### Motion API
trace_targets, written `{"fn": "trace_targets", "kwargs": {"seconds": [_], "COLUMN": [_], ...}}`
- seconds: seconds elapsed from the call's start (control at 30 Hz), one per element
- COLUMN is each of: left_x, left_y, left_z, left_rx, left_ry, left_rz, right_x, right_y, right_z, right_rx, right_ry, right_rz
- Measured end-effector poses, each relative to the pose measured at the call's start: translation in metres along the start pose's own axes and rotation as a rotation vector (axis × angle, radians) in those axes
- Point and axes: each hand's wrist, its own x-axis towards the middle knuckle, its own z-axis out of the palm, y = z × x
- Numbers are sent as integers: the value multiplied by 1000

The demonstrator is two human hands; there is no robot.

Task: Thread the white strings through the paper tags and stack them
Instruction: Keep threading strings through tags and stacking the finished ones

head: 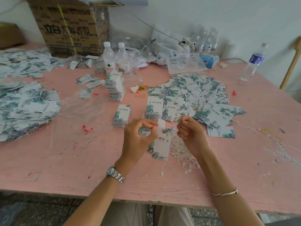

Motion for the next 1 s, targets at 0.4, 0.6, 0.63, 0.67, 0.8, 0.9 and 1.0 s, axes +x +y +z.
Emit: {"fn": "trace_targets", "kwargs": {"seconds": [0.4,0.6,0.63,0.67,0.8,0.9,1.0], "left_x": [4,6,7,8,13,15,15], "left_y": [-11,-22,-22,-23,-24,-24,-24], "left_z": [2,7,8,10,21,28,33], "left_rx": [-285,-298,-309,-321,-359,-378,-387], "left_ry": [45,28,20,12,-22,-52,-85], "left_rz": [-258,-295,-290,-286,-292,-314,-327], "right_x": [0,1,1,0,-2,-1,-1], "right_y": [-2,0,0,1,3,2,2], "right_z": [0,0,-1,-1,-2,-2,-2], "right_rx": [59,55,37,14,-61,-63,-86], "right_ry": [150,91,81,73,28,21,47], "right_rz": [-24,-14,-22,-31,-71,-81,-94]}}
